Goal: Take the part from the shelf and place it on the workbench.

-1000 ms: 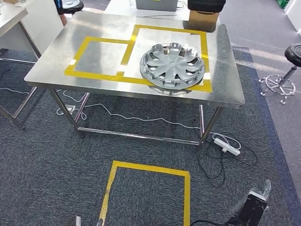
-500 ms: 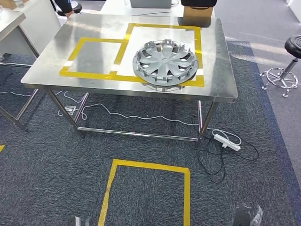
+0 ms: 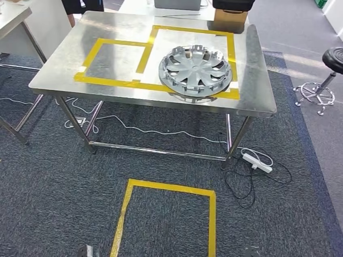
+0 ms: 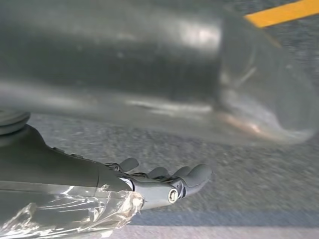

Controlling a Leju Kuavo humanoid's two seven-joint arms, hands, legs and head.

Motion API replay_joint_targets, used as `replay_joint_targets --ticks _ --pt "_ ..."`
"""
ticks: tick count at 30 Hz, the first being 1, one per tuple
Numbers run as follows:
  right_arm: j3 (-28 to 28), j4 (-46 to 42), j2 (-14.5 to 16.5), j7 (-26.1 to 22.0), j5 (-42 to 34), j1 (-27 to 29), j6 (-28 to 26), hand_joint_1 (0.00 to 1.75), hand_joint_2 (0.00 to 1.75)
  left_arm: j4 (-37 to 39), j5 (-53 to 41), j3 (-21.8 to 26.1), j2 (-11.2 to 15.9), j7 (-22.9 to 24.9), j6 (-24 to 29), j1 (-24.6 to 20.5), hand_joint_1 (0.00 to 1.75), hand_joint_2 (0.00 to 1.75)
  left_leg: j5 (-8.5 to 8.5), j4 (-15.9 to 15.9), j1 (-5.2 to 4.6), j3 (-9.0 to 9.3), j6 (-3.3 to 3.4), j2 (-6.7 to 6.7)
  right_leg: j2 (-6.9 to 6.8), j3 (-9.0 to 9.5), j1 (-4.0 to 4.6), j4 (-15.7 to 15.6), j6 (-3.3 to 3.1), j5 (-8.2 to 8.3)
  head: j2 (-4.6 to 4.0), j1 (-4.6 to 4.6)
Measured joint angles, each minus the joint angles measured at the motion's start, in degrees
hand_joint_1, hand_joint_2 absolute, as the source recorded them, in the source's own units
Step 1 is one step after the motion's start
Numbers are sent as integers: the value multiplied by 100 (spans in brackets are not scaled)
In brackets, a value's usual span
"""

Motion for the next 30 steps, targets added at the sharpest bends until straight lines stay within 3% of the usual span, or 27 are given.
replay_joint_targets --ticks 2,4,7,9,12,13,14,15,16,18,20,22,24,25,28,29,30 --pt "-1 129 -36 377 114 -33 234 0 0 0 -28 -1 0 3 -6 0 0 175 -4 8 -3 11 -18 -5 -3 426 -8 -807 -15 368 0 2" --pt "5 248 -58 997 245 -76 664 0 0 0 -88 -6 8 27 -23 -4 0 175 -6 28 -25 4 -68 -8 9 755 -7 -1445 -56 555 0 -4" --pt "10 370 -64 1914 310 -70 1478 0 0 0 -212 -23 27 101 -69 -7 0 175 11 38 -27 -24 -161 -8 24 784 11 -1545 -159 569 0 -14" --pt "6 411 -66 2126 282 -43 2066 0 0 0 -280 -43 39 127 -103 -9 0 175 -124 198 -16 -102 -228 -7 19 768 -1 -1554 -237 595 0 -31" --pt "7 424 -71 1800 331 -36 2745 0 0 0 -307 -67 66 130 -113 -15 0 175 -671 1209 -5 -584 -295 -6 15 723 -13 -1562 -305 623 0 -74" --pt "11 426 -73 1630 377 -32 2856 0 0 0 -298 -68 74 125 -106 -10 0 175 -785 1533 -3 -743 -302 -6 15 712 -12 -1561 -309 627 0 -74" --pt "16 430 -78 1478 426 -26 2928 0 0 0 -281 -68 80 114 -99 -2 0 175 -796 1693 -3 -821 -302 -6 15 705 -12 -1561 -309 630 0 -74" --pt "23 438 -83 1357 477 -22 2977 0 0 0 -263 -68 89 99 -93 3 0 175 -692 1627 -2 -786 -295 -6 15 704 -12 -1560 -306 633 0 -74" --pt "38 448 -88 1255 539 -21 3017 0 0 0 -242 -68 97 82 -90 6 0 175 -509 1368 0 -650 -285 -6 16 708 -12 -1560 -300 636 0 -74" --pt "107 465 -100 1016 726 -20 3057 0 0 0 -202 -68 112 46 -83 0 0 175 -159 596 4 -245 -261 -6 22 707 2 -1543 -271 635 0 -81" --pt "211 471 -112 764 906 -18 3078 0 0 0 -162 -66 118 20 -69 -5 0 175 -50 141 3 -31 -221 -12 28 677 28 -1521 -219 640 0 -78" --pt "300 480 -128 615 994 -11 3112 0 0 0 -137 -61 121 9 -55 7 0 175 -47 82 -2 -36 -153 -17 31 650 28 -1526 -157 659 0 -66" --pt "359 492 -145 561 1018 1 3136 0 0 0 -131 -57 122 5 -42 19 0 175 -19 65 9 -45 -83 -14 27 591 16 -1422 -90 574 0 -45" --pt "379 499 -153 526 1023 7 3144 0 0 0 -130 -56 122 2 -39 19 0 175 -8 56 19 -45 -54 -11 25 493 11 -1204 -59 436 0 -25" --pt "402 523 -178 384 1020 26 3156 0 0 0 -111 -49 124 -8 -36 24 0 175 -1 56 16 -59 -18 1 20 -26 -1 -62 -1 -99 0 26" --pt "402 528 -188 361 997 34 3167 0 0 0 -103 -45 125 -10 -35 28 0 175 -1 57 14 -62 -17 3 19 -123 -1 157 5 -150 0 27" --pt "399 532 -197 340 960 41 3200 0 0 0 -98 -43 125 -11 -36 31 0 175 0 57 14 -61 -16 1 19 -106 -1 141 4 -85 0 28"
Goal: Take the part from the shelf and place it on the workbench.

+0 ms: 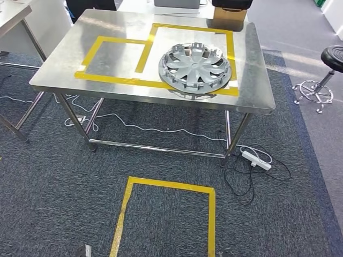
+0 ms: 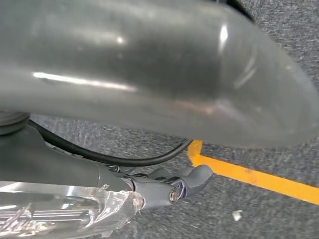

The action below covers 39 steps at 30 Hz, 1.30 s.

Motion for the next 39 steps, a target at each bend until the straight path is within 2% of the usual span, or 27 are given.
replay_joint_targets --ticks 1,3,4,5,8,10,11,13,14,15,16,18,19,20,21,24,25,26,28,29,31,34,36,37,39 --pt "-4 3 -9 -29 -42 3 48 0 0 0 3 1 -1 -3 -1 2 0 175 1 0 0 4 -1 -3 0 133 0 -246 -9 158 0 1" --pt "-15 5 -25 -123 -99 -7 164 0 0 0 5 2 -2 -10 -3 2 0 175 -2 9 -13 12 -23 -10 -4 582 0 -1093 -35 508 0 3" --pt "-19 6 -29 -169 -110 -17 217 0 0 0 7 3 -2 -13 -5 1 0 175 -3 17 -25 11 -46 -12 -1 755 1 -1419 -61 603 0 -2" --pt "-21 8 -33 -203 -109 -24 260 0 0 0 8 3 -1 -15 -7 1 0 175 0 22 -37 4 -75 -13 4 851 5 -1609 -85 639 0 -6" --pt "-26 21 -52 -226 -33 -14 335 0 0 0 10 4 -1 -16 -14 0 0 175 10 26 -30 -15 -166 -13 16 852 16 -1662 -188 656 0 -15" --pt "-31 29 -68 -195 25 -5 353 0 0 0 14 4 -1 -19 -16 0 0 175 -163 251 -21 -119 -232 -11 9 847 -1 -1683 -256 687 0 -37" --pt "-33 31 -72 -166 52 -3 358 0 44 0 23 8 -1 -24 -16 1 0 175 -342 544 -16 -255 -262 -10 4 839 -9 -1688 -280 697 0 -50" --pt "-35 34 -82 -79 120 -1 354 0 131 0 58 22 -1 -39 -17 9 0 175 -728 1341 -10 -637 -301 -9 0 814 -10 -1687 -303 704 0 -68" --pt "-36 37 -88 -33 151 3 347 0 175 0 75 29 0 -46 -17 19 0 175 -811 1626 -9 -774 -309 -9 -1 808 -10 -1687 -305 706 0 -69" --pt "-36 40 -94 3 173 5 341 0 175 0 88 35 1 -51 -17 28 0 175 -781 1716 -8 -818 -311 -9 -2 806 -12 -1686 -304 706 0 -68" --pt "-36 43 -98 27 189 7 337 0 175 0 95 38 1 -55 -17 35 0 175 -643 1575 -5 -747 -309 -8 -1 810 -14 -1685 -302 706 0 -68" --pt "-36 46 -102 54 220 4 335 0 175 0 104 40 1 -58 -17 37 0 175 -249 841 6 -369 -305 -7 4 825 -18 -1682 -275 700 0 -70" --pt "-36 46 -104 61 235 0 332 0 175 0 105 41 -1 -58 -17 31 0 175 -121 465 11 -182 -290 -15 10 821 -8 -1666 -250 690 0 -80" --pt "-36 46 -106 65 247 -3 328 0 175 0 106 41 -4 -58 -17 29 0 175 -55 210 14 -60 -267 -24 14 814 3 -1656 -219 684 0 -79" --pt "-36 46 -108 70 252 -4 324 0 175 0 106 41 -7 -58 -17 30 0 175 -48 83 11 -6 -234 -34 16 806 15 -1650 -188 681 0 -78" --pt "-36 46 -110 104 273 1 288 0 175 0 107 43 -7 -58 -19 48 0 175 -45 52 8 -9 -103 -41 12 778 1 -1621 -100 641 0 -58" --pt "-36 47 -110 128 290 0 270 0 175 0 104 43 -7 -58 -20 49 0 175 -37 46 15 -7 -64 -39 9 717 -5 -1489 -71 545 0 -43" --pt "-36 48 -110 156 314 -2 253 0 175 0 96 43 -7 -57 -22 48 0 175 -30 40 22 -6 -34 -35 6 595 -9 -1224 -45 387 0 -32" --pt "-36 50 -110 198 349 -3 231 0 175 0 73 43 -7 -57 -28 50 0 175 -34 42 16 -9 -4 -29 3 240 -11 -442 -17 14 0 -5" --pt "-36 50 -110 208 359 0 222 0 175 0 63 43 -6 -56 -31 52 0 175 -35 44 12 -10 1 -27 3 85 -12 -113 -11 -110 0 -4" --pt "-36 51 -110 212 362 6 210 0 175 0 55 43 -5 -56 -32 55 0 175 -37 45 8 -9 4 -25 3 -54 -12 175 -7 -192 0 -2" --pt "-36 51 -110 212 363 8 208 0 175 0 52 43 -4 -56 -32 54 0 175 -38 45 8 -9 4 -26 3 -64 -12 190 -7 -188 0 -1" --pt "-37 52 -112 205 371 11 185 0 175 0 35 43 -3 -53 -33 54 0 175 -39 46 7 -4 4 -29 3 -32 -12 106 -13 -92 0 1" --pt "-37 53 -114 197 386 4 162 0 175 0 12 41 -3 -50 -37 51 0 175 -49 49 -2 9 -14 -34 3 188 -8 -344 -26 112 0 1" --pt "-39 57 -117 192 447 -11 96 0 175 0 -33 36 -3 -46 -43 40 0 175 -58 50 -14 25 -87 -42 13 612 7 -1238 -94 513 0 -5"
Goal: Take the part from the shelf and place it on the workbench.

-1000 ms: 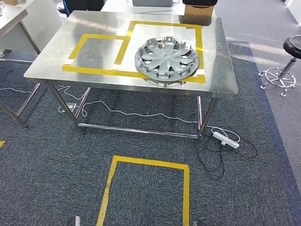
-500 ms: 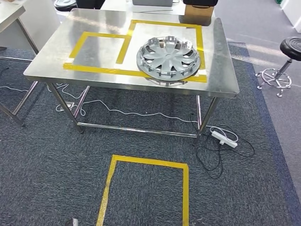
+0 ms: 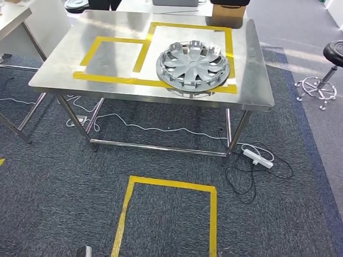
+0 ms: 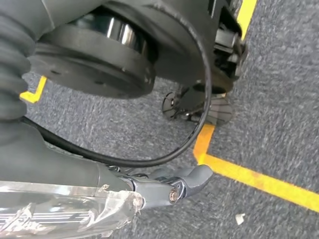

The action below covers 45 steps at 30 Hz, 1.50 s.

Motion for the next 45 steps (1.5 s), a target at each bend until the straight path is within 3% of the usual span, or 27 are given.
replay_joint_targets --ticks 1,3,4,6,7,8,9,10,12,13,15,16,19,20,23,26,28,38,42,45 --pt "-1 2 -2 4 34 -6 -22 0 175 0 -15 -2 1 -1 -2 -6 0 175 -8 0 -5 6 -50 -3 3 184 2 -383 -46 147 0 -2" --pt "-3 4 -3 14 84 -3 -49 0 175 0 -19 -4 3 -4 2 -11 0 175 -109 110 2 -44 -127 -1 0 185 -14 -413 -125 178 0 -19" --pt "-4 4 -4 16 99 -7 -54 0 175 0 -19 -4 4 -4 6 -14 0 175 -251 323 4 -139 -158 1 -4 187 -28 -428 -155 190 0 -33" --pt "-6 7 -4 17 120 -13 -60 0 175 0 -19 -4 4 -4 18 -15 0 175 -637 1072 9 -494 -200 5 -11 176 -36 -431 -186 196 0 -58" --pt "-6 9 -4 18 123 -13 -62 0 175 0 -19 -4 5 -4 22 -12 0 175 -773 1437 11 -676 -211 5 -13 171 -36 -430 -188 196 0 -59" --pt "-6 11 -4 19 125 -11 -63 0 175 0 -19 -4 7 -4 26 -7 0 175 -806 1650 11 -788 -215 5 -15 169 -37 -430 -188 196 0 -60" --pt "-6 12 -4 20 125 -9 -64 0 175 0 -19 -4 8 -4 29 -5 0 175 -719 1641 12 -793 -214 5 -14 171 -39 -429 -187 196 0 -60" --pt "-6 13 -4 20 126 -9 -64 0 175 0 -19 -4 10 -4 32 -5 0 175 -536 1407 14 -685 -211 6 -12 179 -43 -429 -183 194 0 -58" --pt "-7 14 -4 21 127 -11 -64 0 175 0 -19 -4 8 -4 36 -12 0 175 -146 619 23 -295 -214 12 -5 193 -40 -418 -152 182 0 -66" --pt "-8 15 -5 21 127 -13 -64 0 175 0 -19 -4 5 -4 38 -19 0 175 -42 301 29 -141 -196 4 0 190 -30 -404 -125 172 0 -74" --pt "-8 15 -8 20 137 -16 -64 0 175 0 -19 -4 -4 -4 41 -26 0 175 -8 31 36 -31 -149 -14 6 165 -1 -391 -77 160 0 -73" --pt "-8 16 -9 21 161 -15 -64 0 175 0 -19 -4 -5 -4 44 -24 0 175 -4 22 39 -37 -117 -25 6 153 1 -396 -96 155 0 -62" --pt "-5 19 -14 63 260 -9 -69 0 175 0 -24 -4 -7 -4 46 -15 0 175 3 12 27 -38 -88 -28 2 145 6 -420 -253 155 0 -43" --pt "-5 20 -15 81 273 -10 -72 0 175 0 -25 -4 -8 -4 48 -15 0 175 3 13 19 -38 -71 -28 3 149 4 -429 -265 168 0 -42" --pt "-8 20 -16 81 250 -12 -61 0 175 0 -26 -4 -8 -4 60 -16 0 175 4 17 1 -41 -27 -26 4 181 -10 -470 -172 215 0 -42" --pt "-17 20 -17 56 240 -12 -51 0 175 0 -46 -4 -8 -4 61 -16 0 175 6 24 -6 -47 -9 -26 4 210 -24 -499 -38 231 0 -43" --pt "-21 20 -17 45 256 -14 -53 0 175 0 -61 -4 -7 -4 62 -17 0 175 5 25 -8 -47 -6 -26 4 211 -29 -506 15 231 0 -44" --pt "-30 20 -17 -43 335 -16 -49 0 175 0 -67 -4 -6 -4 57 -18 0 175 17 20 17 -46 -17 -25 4 196 -6 -488 17 227 0 -46" --pt "-30 20 -19 -331 367 -14 15 0 0 0 -62 -4 -6 -2 52 -18 0 175 21 20 19 -46 -23 -25 4 193 -5 -478 16 227 0 -46" --pt "-30 20 -26 -767 393 -7 135 0 131 0 -44 -4 -6 -2 52 -16 0 175 21 20 18 -46 -24 -25 4 193 -5 -477 15 227 0 -46"
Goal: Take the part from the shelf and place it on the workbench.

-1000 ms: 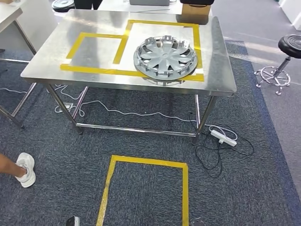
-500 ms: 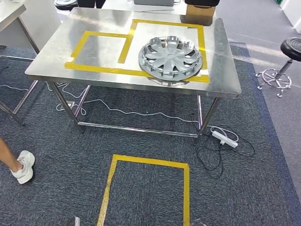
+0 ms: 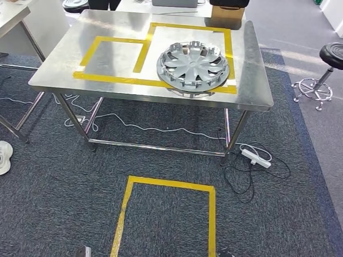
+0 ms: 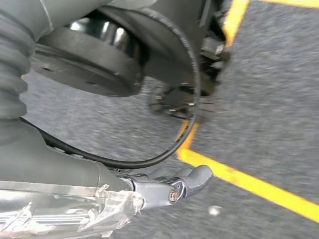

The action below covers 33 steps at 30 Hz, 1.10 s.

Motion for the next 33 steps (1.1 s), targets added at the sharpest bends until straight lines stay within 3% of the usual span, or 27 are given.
replay_joint_targets --ticks 1,5,12,17,19,21,22,23,24,25,26,28,29,33 --pt "0 0 -6 -119 10 2 36 0 175 0 9 0 0 0 0 1 0 175 0 0 0 0 0 0 0 0 0 0 0 0 0 1" --pt "1 0 -30 -264 83 15 43 0 175 0 28 0 0 -1 0 2 0 175 1 0 0 0 -1 0 0 0 0 0 0 0 0 0" --pt "-1 2 -37 -54 83 19 -162 0 175 0 42 2 2 -9 3 3 0 175 -14 8 -31 -1 27 -1 0 3 -32 -6 15 7 0 -1" --pt "-18 2 -37 -11 47 17 -65 0 175 0 38 2 0 -10 11 1 0 175 12 -32 -46 13 110 3 -1 -3 -65 -1 88 -10 0 -1" --pt "-30 2 -37 11 50 16 -28 0 175 0 32 2 -3 -10 11 0 0 175 44 -77 -9 30 150 11 -7 -142 -63 307 122 -220 0 27" --pt "-44 2 -37 30 58 17 1 0 175 0 28 2 -3 -10 11 3 0 175 47 -83 0 30 162 20 -12 -498 -72 1086 152 -616 0 59" --pt "-50 2 -38 37 62 22 9 0 175 0 27 2 -3 -10 11 6 0 175 45 -82 1 29 161 24 -12 -677 -79 1467 163 -763 0 65" --pt "-58 2 -40 43 64 28 14 0 175 0 25 2 -2 -9 11 9 0 175 42 -81 2 29 156 26 -13 -781 -83 1686 172 -808 0 65" --pt "-67 2 -43 47 65 32 15 0 175 0 23 2 -2 -9 11 10 0 175 37 -79 8 33 144 25 -14 -770 -89 1659 178 -730 0 67" --pt "-76 2 -48 48 66 33 17 0 175 0 17 2 -2 -6 11 11 0 175 29 -75 19 41 124 21 -16 -637 -99 1389 184 -554 0 66" --pt "-84 2 -54 48 66 28 20 0 175 0 9 2 -2 -4 11 11 0 175 16 -63 34 52 92 15 -18 -422 -114 960 199 -349 0 68" --pt "-92 5 -58 46 67 13 28 0 175 0 -8 2 3 0 11 6 0 175 -12 -34 32 59 3 2 7 -72 -119 273 184 -119 0 69" --pt "-95 7 -59 45 69 10 31 0 175 0 -15 2 5 0 11 4 0 175 -14 -24 26 55 -42 -3 24 0 -116 129 147 -97 0 62" --pt "-120 13 -61 41 91 18 31 0 175 0 -24 2 8 0 7 2 0 175 -71 48 41 9 -163 -2 39 -26 -92 142 -60 -94 0 30"
